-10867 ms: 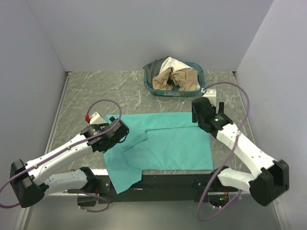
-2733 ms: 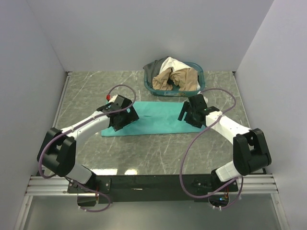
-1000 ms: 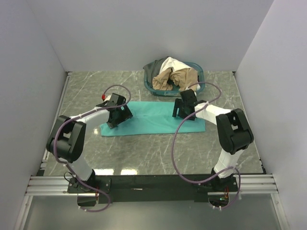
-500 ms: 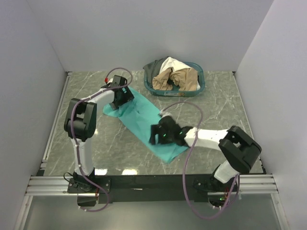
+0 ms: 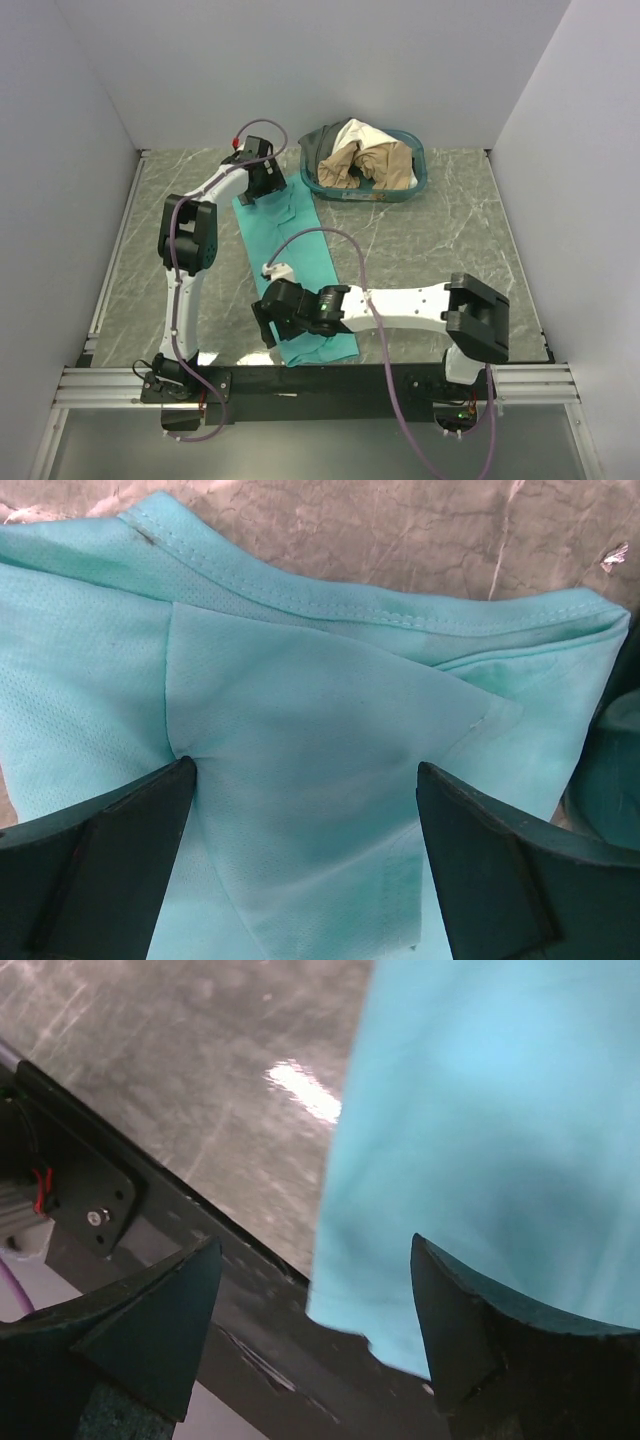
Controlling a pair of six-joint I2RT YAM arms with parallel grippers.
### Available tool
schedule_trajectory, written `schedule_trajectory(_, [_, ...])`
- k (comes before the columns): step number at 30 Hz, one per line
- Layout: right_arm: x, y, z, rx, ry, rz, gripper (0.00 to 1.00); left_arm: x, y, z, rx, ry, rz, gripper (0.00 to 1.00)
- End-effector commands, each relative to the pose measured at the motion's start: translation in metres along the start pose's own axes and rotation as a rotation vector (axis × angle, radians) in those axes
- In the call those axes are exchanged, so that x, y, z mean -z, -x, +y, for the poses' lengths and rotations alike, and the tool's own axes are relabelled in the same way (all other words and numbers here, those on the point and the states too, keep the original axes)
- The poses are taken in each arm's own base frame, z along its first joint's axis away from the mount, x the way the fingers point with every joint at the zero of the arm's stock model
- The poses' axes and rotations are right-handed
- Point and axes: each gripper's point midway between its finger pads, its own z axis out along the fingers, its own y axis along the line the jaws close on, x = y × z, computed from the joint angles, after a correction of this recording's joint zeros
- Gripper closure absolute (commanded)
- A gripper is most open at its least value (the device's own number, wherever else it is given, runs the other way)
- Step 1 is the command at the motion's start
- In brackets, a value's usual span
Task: Fold and stack the t-shirts
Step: Fold the tshirt
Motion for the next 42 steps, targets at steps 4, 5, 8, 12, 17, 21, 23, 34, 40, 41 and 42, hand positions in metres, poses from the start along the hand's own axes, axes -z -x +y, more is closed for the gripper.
schedule_trajectory(4, [0.064,0.044,-0.018,-0.024,-0.075,-0.182,0.16,-0.014,0.003,0.010,-0.027,0.026,0.021,0.00])
schedule_trajectory(5, [0.068,0.042,-0.025,-0.032,-0.089,-0.192,0.16,-0.021,0.002,0.014,-0.023,0.038,0.033,0.00])
schedule_trajectory(8, [0.090,0.047,-0.045,-0.088,-0.142,-0.260,0.14,-0.032,0.020,0.014,-0.004,0.043,0.003,0.01])
schedule_trajectory(12, [0.116,0.036,-0.066,-0.153,-0.161,-0.284,0.12,-0.057,0.036,0.022,0.055,0.016,0.018,0.01])
schedule_trajectory(17, [0.142,0.028,-0.094,-0.236,-0.188,-0.354,0.05,-0.044,0.062,0.015,0.096,-0.068,0.005,0.01])
schedule_trajectory(21, [0.144,0.021,-0.111,-0.274,-0.184,-0.404,0.00,0.020,0.103,-0.003,0.083,-0.134,-0.092,0.01])
schedule_trajectory(23, [0.148,0.025,-0.113,-0.291,-0.168,-0.438,0.00,0.071,0.121,-0.019,0.066,-0.200,-0.133,0.01])
schedule_trajectory(34, [0.139,0.031,-0.138,-0.352,-0.168,-0.465,0.00,0.204,-0.026,-0.011,0.059,-0.120,-0.192,0.01])
schedule_trajectory(40, [0.115,0.031,-0.142,-0.388,-0.013,-0.353,0.01,0.225,-0.139,0.010,-0.011,-0.108,-0.039,0.01])
schedule_trajectory(41, [0.114,0.033,-0.140,-0.383,-0.001,-0.356,0.01,0.231,-0.152,0.023,-0.037,-0.061,-0.023,0.01])
schedule_trajectory(42, [0.115,0.033,-0.140,-0.360,0.001,-0.359,0.01,0.242,-0.167,0.027,-0.065,-0.063,-0.026,0.01])
